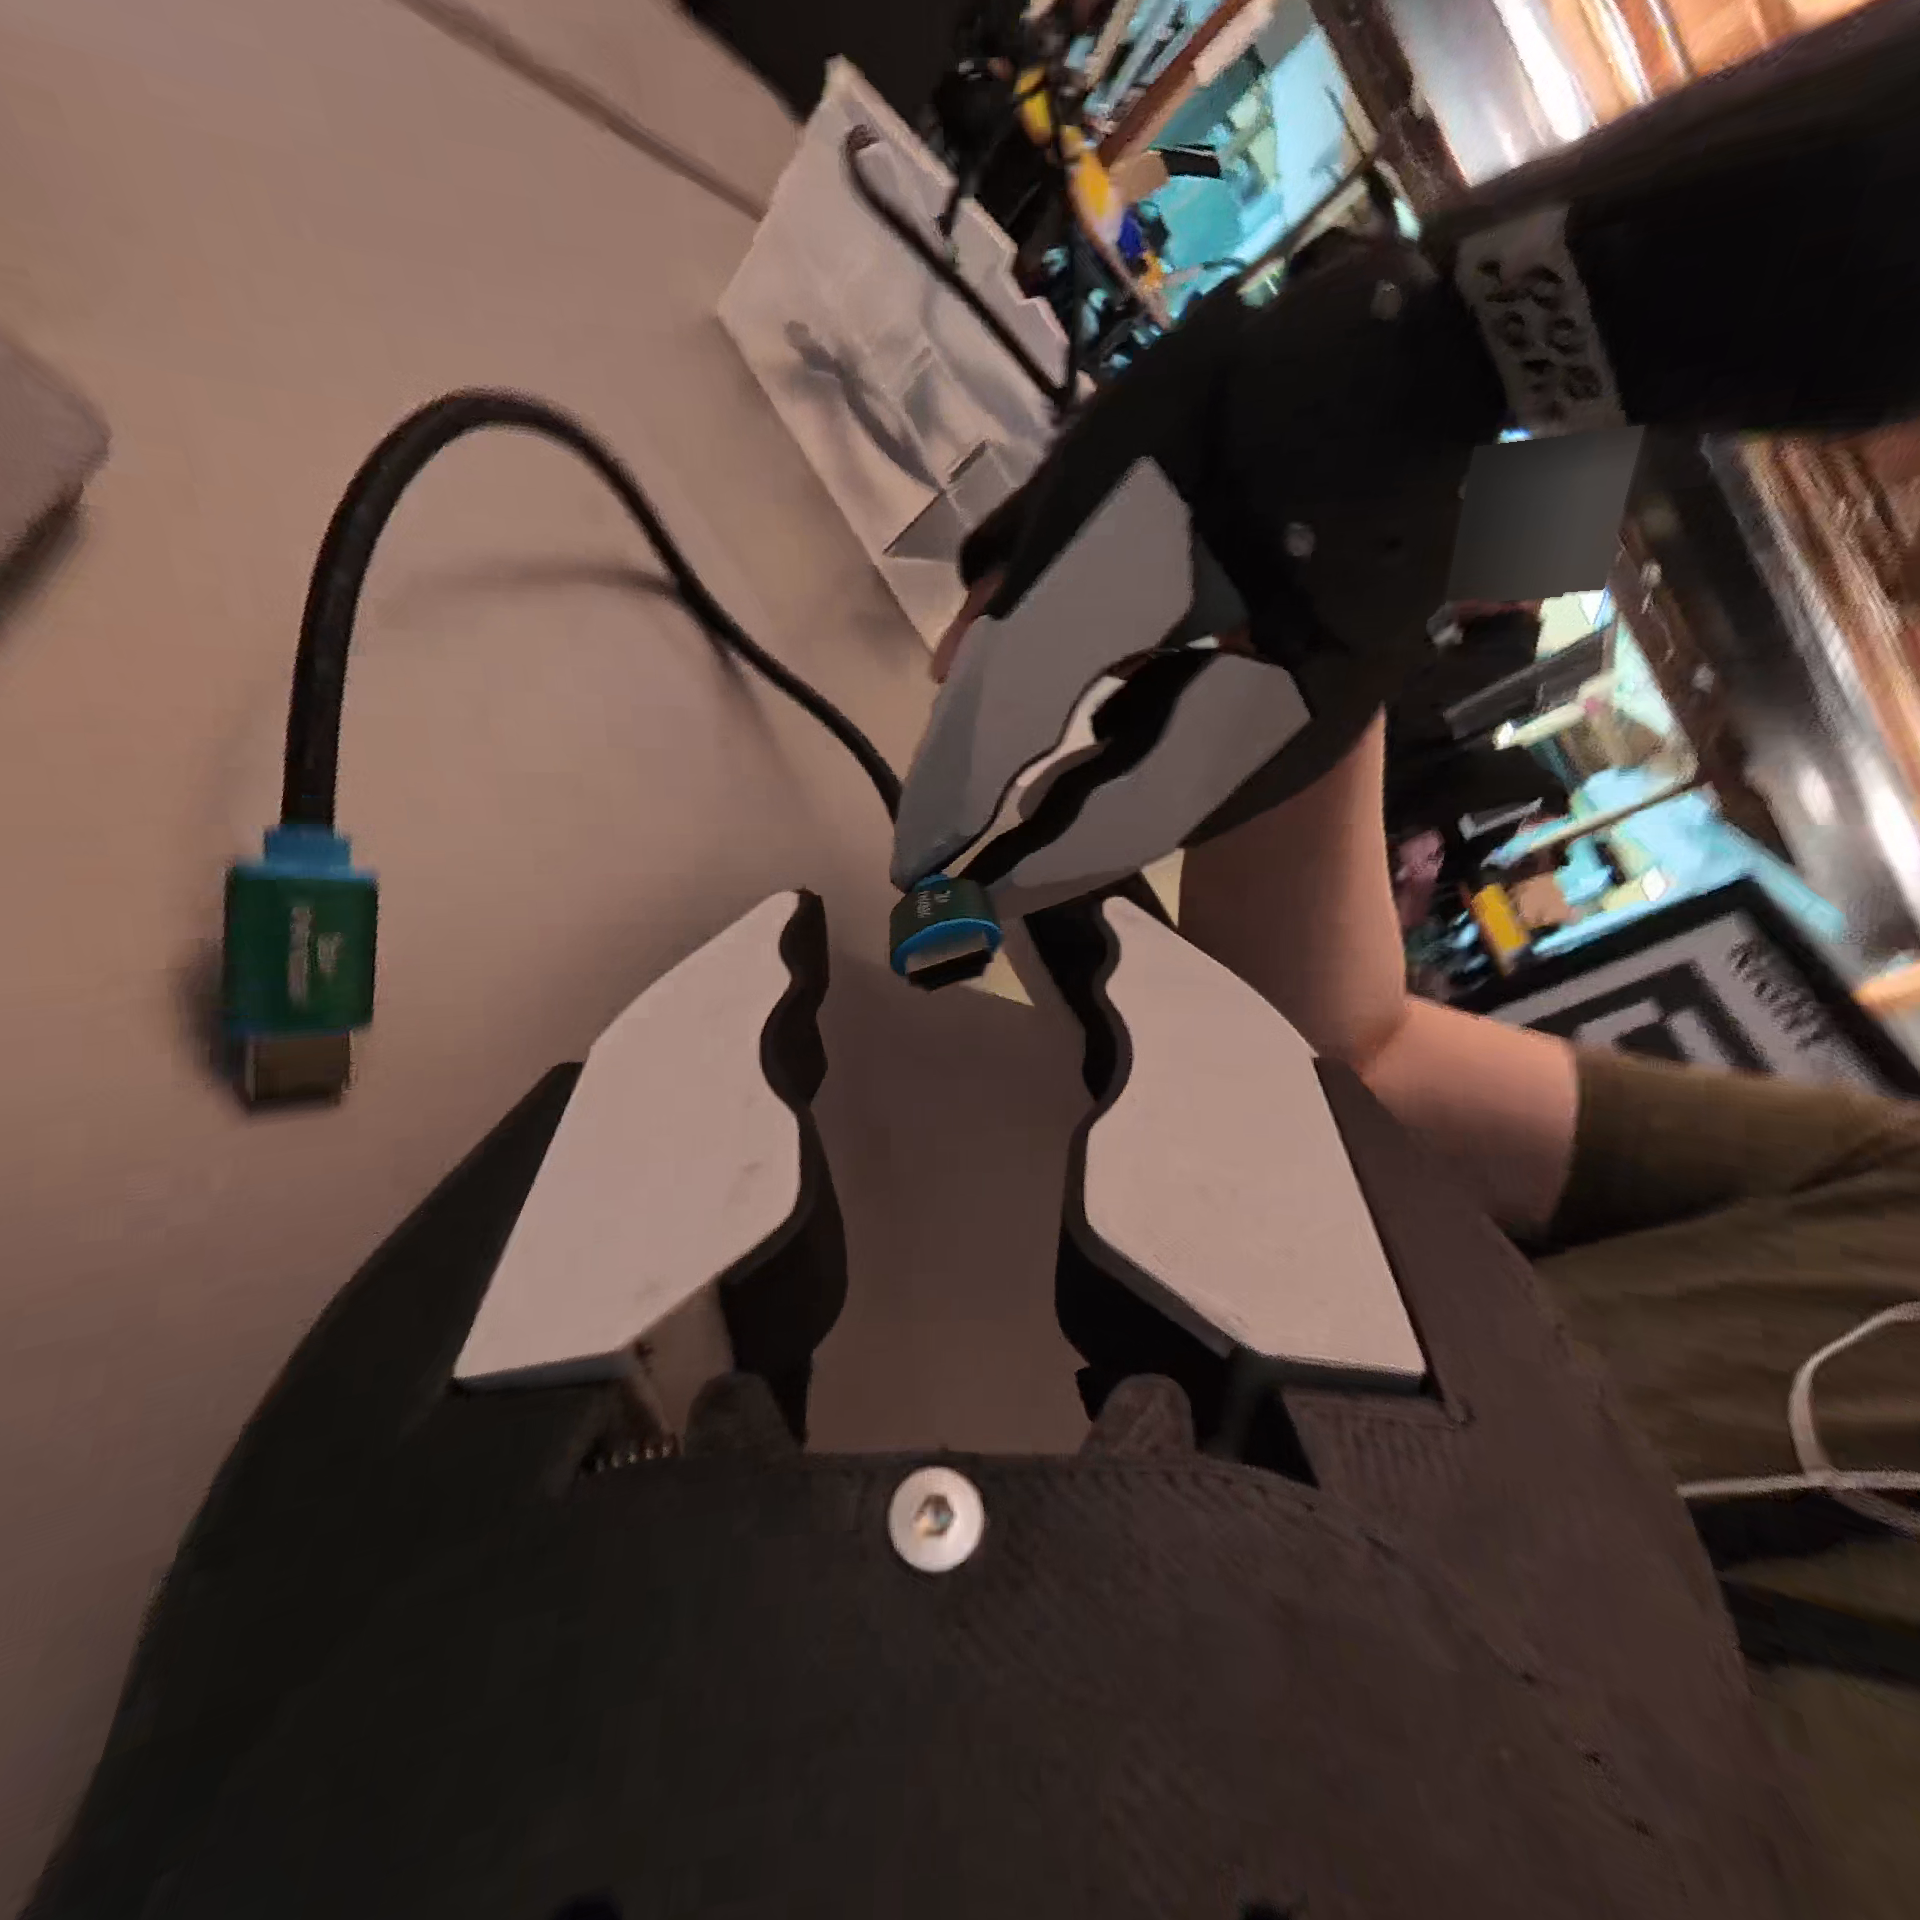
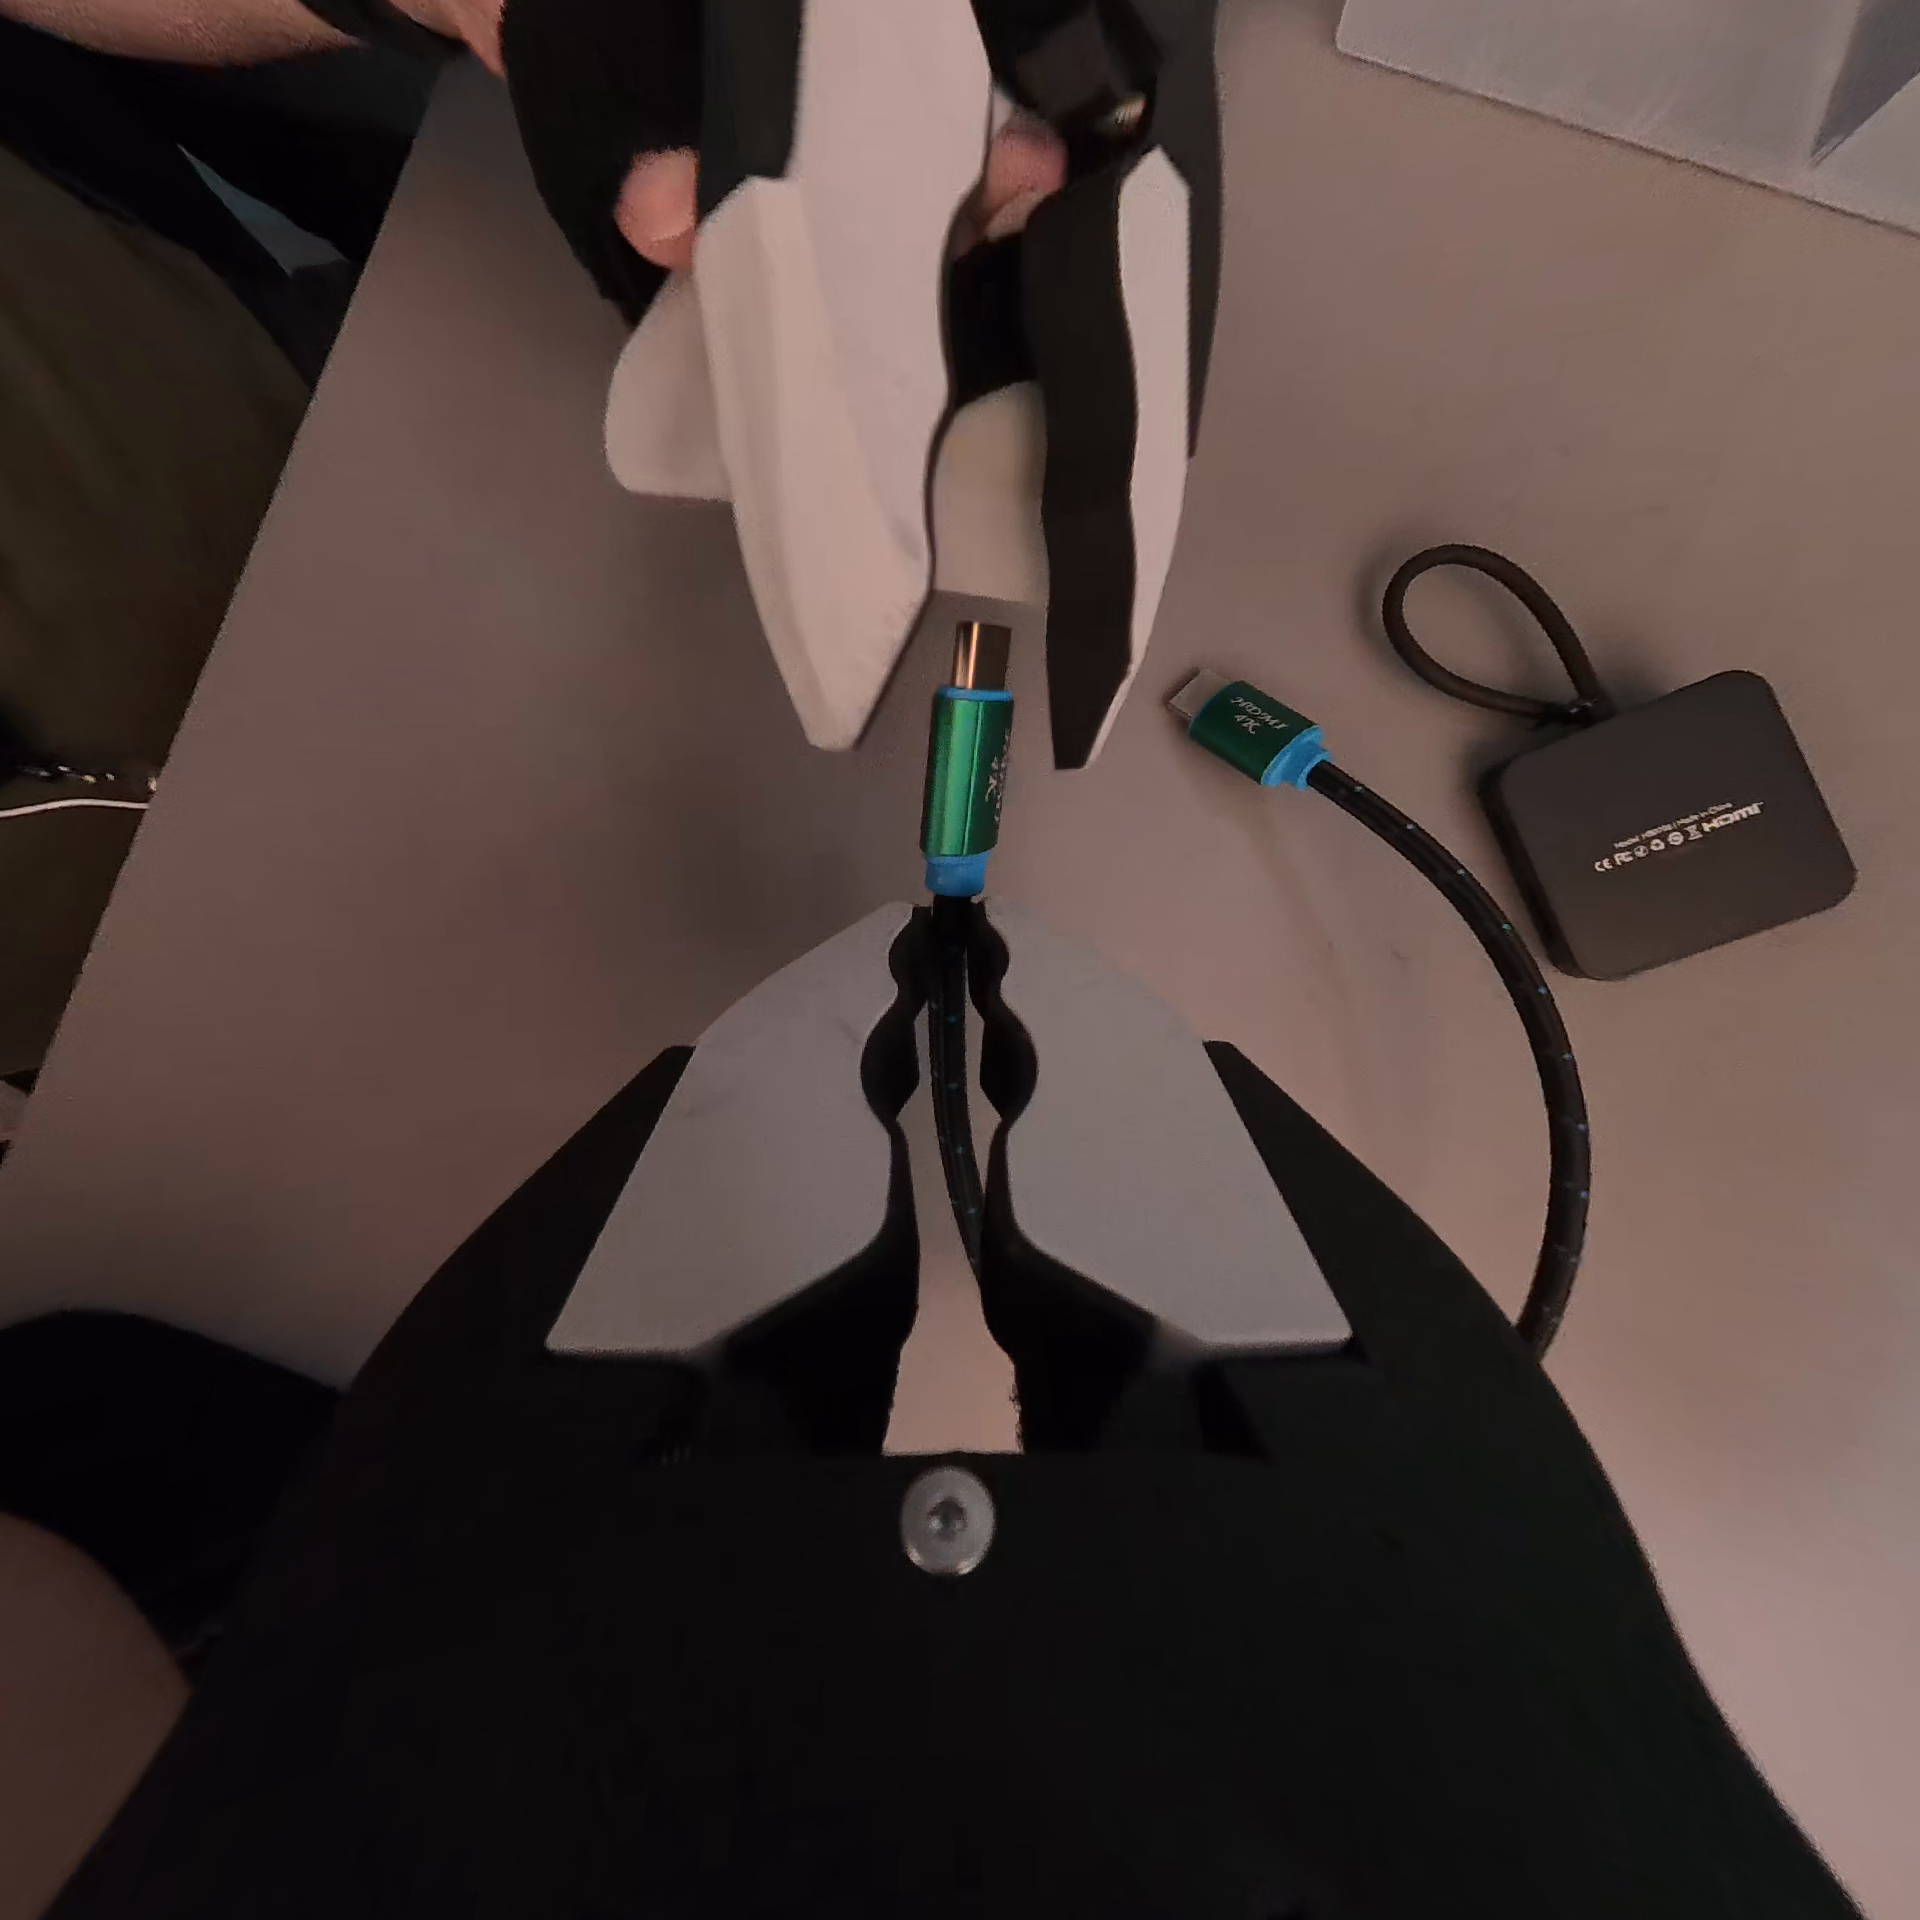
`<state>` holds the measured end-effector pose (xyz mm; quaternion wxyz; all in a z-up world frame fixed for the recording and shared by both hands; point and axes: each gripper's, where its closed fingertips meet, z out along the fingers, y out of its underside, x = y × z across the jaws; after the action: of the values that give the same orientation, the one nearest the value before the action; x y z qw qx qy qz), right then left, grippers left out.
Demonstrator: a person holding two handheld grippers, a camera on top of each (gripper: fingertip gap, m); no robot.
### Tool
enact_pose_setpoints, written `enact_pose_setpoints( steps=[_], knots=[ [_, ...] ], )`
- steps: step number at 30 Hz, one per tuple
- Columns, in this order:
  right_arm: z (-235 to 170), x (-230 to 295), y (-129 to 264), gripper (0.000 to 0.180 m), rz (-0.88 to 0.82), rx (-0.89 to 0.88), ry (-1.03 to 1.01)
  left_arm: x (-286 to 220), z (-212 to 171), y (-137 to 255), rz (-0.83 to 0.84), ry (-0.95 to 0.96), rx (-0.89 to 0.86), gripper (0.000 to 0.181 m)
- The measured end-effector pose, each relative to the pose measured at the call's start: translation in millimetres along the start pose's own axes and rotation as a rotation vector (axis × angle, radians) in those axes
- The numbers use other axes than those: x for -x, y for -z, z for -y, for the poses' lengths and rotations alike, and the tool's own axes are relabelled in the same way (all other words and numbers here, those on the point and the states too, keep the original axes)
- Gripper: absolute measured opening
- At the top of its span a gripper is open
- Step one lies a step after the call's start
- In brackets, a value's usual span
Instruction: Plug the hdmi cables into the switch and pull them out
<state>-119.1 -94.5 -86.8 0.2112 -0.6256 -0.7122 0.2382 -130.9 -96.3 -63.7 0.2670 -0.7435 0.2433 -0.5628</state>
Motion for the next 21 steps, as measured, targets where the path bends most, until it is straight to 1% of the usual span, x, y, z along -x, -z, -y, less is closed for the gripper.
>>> enact_pose_setpoints(
  steps=[1, 3, 4, 6, 7, 10, 13, 15, 17, 19, 21],
  knots=[
    [1, 1, 3, 0.007, 0.008, -0.014, -0.003, -2, 2, 2, 0.008, -0.092, -0.004, 0.046],
    [5, 5, 8, 0.008, 0.029, -0.048, -0.007, -5, 7, 4, 0.049, -0.274, -0.021, 0.051],
    [6, 7, 10, 0.008, 0.041, -0.057, -0.007, -8, 8, 4, 0.065, -0.350, -0.018, 0.050],
    [7, 12, 13, 0.008, 0.060, -0.063, -0.006, -12, 8, 1, 0.080, -0.454, -0.004, 0.048],
    [7, 13, 14, 0.007, 0.065, -0.065, -0.004, -15, 5, -1, 0.068, -0.477, 0.013, 0.045],
    [7, 16, 16, 0.007, 0.084, -0.070, -0.013, -20, -2, -7, 0.002, -0.455, 0.067, 0.032],
    [6, 21, 15, 0.007, 0.112, -0.063, -0.025, -31, -3, -9, -0.076, -0.447, 0.040, 0.025],
    [6, 23, 14, 0.007, 0.128, -0.064, -0.023, -27, -6, -10, -0.049, -0.463, 0.062, 0.016],
    [6, 24, 13, 0.007, 0.138, -0.061, -0.029, -25, -9, -11, -0.031, -0.482, 0.089, 0.019],
    [7, 26, 13, 0.007, 0.150, -0.065, -0.027, -27, -13, -12, -0.038, -0.502, 0.109, 0.013],
    [7, 27, 13, 0.008, 0.155, -0.066, -0.026, -25, -17, -13, -0.020, -0.518, 0.139, 0.014]
  ],
)
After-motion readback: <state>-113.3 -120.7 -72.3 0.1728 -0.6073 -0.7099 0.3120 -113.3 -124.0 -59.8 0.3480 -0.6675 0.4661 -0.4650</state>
